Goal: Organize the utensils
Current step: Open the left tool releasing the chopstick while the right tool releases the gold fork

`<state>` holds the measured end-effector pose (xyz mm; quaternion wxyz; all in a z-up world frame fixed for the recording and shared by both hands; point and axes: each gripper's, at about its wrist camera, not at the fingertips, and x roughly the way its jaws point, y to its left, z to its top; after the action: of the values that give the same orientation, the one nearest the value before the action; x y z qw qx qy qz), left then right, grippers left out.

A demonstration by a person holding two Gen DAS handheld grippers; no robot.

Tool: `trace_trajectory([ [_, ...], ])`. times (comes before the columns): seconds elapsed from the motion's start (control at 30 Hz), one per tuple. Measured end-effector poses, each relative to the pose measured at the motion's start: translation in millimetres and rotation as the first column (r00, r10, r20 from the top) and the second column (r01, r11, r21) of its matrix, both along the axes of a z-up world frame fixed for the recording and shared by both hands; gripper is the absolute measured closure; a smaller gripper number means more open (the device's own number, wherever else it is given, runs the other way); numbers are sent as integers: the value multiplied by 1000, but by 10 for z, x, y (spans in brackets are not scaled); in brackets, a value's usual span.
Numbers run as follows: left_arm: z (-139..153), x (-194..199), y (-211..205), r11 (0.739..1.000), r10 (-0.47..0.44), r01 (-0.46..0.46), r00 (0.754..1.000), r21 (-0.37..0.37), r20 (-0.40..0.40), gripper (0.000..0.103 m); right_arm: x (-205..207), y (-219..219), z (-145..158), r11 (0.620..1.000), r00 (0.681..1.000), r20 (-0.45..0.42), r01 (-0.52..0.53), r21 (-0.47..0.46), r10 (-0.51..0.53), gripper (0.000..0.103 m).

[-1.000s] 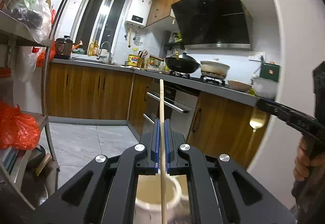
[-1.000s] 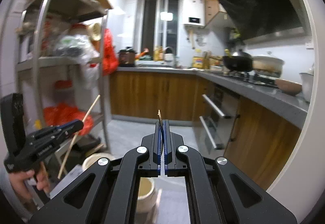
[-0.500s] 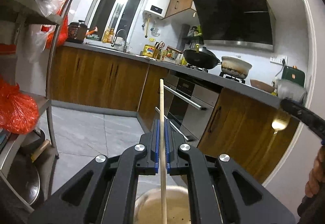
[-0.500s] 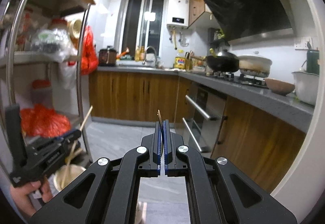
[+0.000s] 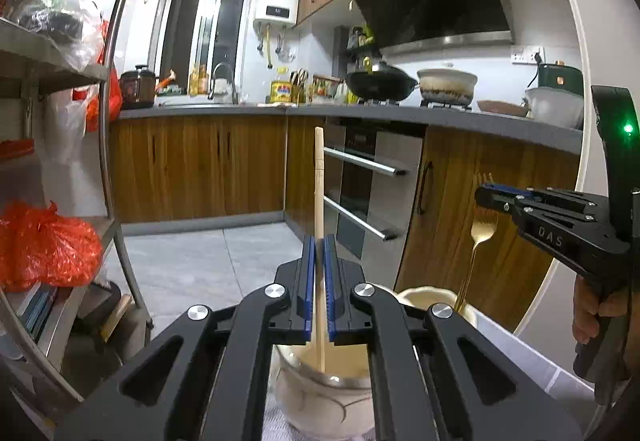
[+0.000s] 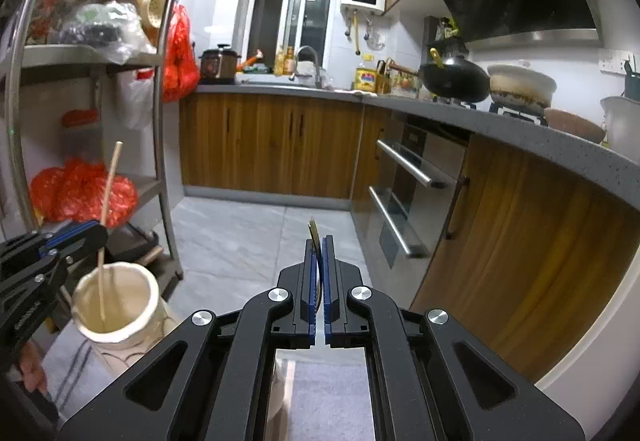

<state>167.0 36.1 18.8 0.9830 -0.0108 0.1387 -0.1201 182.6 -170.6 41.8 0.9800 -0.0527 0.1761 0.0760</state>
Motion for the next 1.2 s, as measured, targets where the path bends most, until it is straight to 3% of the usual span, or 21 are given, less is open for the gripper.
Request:
trace_trajectory([
  [0.27, -54, -4, 55, 1000, 24, -23, 999, 19, -47, 95, 26, -16, -4, 1000, 1000, -12, 9, 3, -9, 99],
  [0.4, -37, -41, 91, 999, 51, -50, 998, 23, -49, 55, 47, -62, -34, 1000, 999, -27, 19, 17, -19, 99],
  [0.47, -13, -94, 131, 999, 54, -54, 998, 10, -43, 52, 56, -80, -44, 999, 999, -33, 21, 24, -20, 99],
  [0.5, -3, -108, 143, 998, 59, -59, 997, 9, -44, 50, 56, -87, -47, 999, 999, -37, 18, 28, -17, 95],
  [0.6, 38, -183, 204, 998, 68, -68, 997, -2, -48, 42, -1, -110, -32, 999, 1000, -27, 6, 46, -4, 68],
  [0.67, 69, -250, 236, 997, 72, -73, 996, -7, -48, 37, -64, -121, -4, 999, 1000, -13, -4, 52, 5, 64],
  [0.7, 89, -290, 251, 997, 72, -72, 996, -8, -46, 34, -94, -135, 10, 998, 1000, -7, -12, 60, 12, 57],
  [0.73, 103, -317, 260, 997, 71, -72, 996, -8, -45, 30, -117, -149, 25, 998, 1000, -1, -16, 67, 16, 44],
  [0.8, 156, -409, 281, 997, 75, -75, 996, -1, -41, 23, -211, -189, 70, 996, 1000, 21, -22, 91, 20, 27],
  [0.87, 204, -497, 294, 996, 84, -83, 996, 5, -30, 16, -280, -218, 109, 994, 999, 34, -27, 108, 24, 21],
  [0.93, 263, -577, 297, 996, 90, -90, 996, 8, -17, 7, -376, -260, 155, 990, 998, 48, -49, 133, 42, 7],
  [1.2, 440, -827, 262, 995, 102, -102, 995, 13, -11, 6, -733, -348, 270, 978, 991, 90, -111, 178, 96, 5],
])
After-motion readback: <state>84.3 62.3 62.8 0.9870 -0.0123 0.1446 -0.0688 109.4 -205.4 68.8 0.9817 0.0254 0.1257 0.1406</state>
